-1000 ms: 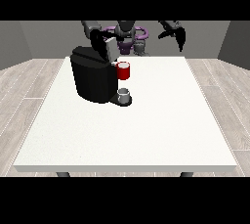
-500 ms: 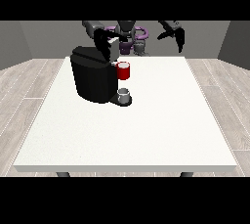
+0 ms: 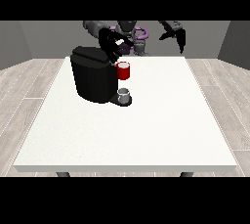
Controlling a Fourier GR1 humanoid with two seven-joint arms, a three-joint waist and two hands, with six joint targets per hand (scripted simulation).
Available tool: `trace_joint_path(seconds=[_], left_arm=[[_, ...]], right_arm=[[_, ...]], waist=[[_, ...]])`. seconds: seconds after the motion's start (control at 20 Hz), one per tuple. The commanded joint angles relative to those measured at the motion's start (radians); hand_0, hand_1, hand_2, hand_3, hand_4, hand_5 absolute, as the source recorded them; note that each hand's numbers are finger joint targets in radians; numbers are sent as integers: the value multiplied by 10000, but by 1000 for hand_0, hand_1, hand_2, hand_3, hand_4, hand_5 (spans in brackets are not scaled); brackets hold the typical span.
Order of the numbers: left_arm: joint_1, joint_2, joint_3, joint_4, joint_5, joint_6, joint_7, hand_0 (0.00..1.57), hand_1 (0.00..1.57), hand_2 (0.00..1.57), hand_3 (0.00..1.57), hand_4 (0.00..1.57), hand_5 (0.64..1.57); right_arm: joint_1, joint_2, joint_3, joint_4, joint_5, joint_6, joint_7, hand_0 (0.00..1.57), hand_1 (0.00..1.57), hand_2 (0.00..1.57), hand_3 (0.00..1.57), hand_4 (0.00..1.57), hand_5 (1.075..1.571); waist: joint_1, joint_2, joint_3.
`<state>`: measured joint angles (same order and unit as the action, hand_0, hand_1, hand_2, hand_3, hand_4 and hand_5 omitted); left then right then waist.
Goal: Insert the coffee pod into the coffee machine and close the lid
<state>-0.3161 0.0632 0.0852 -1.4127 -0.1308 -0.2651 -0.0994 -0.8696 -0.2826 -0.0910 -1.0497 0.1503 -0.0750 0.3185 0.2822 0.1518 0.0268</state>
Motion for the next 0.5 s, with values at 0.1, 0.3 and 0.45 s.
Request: trace_joint_path(seconds=[0.1, 0.3, 0.45], left_arm=[[-418, -13, -189, 9, -48, -123, -138, 0, 0, 0, 0, 397, 1571], [-795, -104, -341, -32, 72, -311, 3, 0, 0, 0, 0, 429, 1571], [-857, -232, -455, 113, 33, -300, 32, 0, 0, 0, 0, 368, 1571]], right_arm=[[-1211, 557, 519, -840, 42, 140, -473, 0, 0, 0, 0, 127, 1571], [-1320, 2, 388, -1317, 106, 383, 48, 0, 0, 0, 0, 0, 1571], [-1499, -198, 314, -1789, 173, 338, 685, 0, 0, 0, 0, 0, 1571]], waist=[[1288, 285, -270], [1650, 541, -264], [2029, 601, -268]])
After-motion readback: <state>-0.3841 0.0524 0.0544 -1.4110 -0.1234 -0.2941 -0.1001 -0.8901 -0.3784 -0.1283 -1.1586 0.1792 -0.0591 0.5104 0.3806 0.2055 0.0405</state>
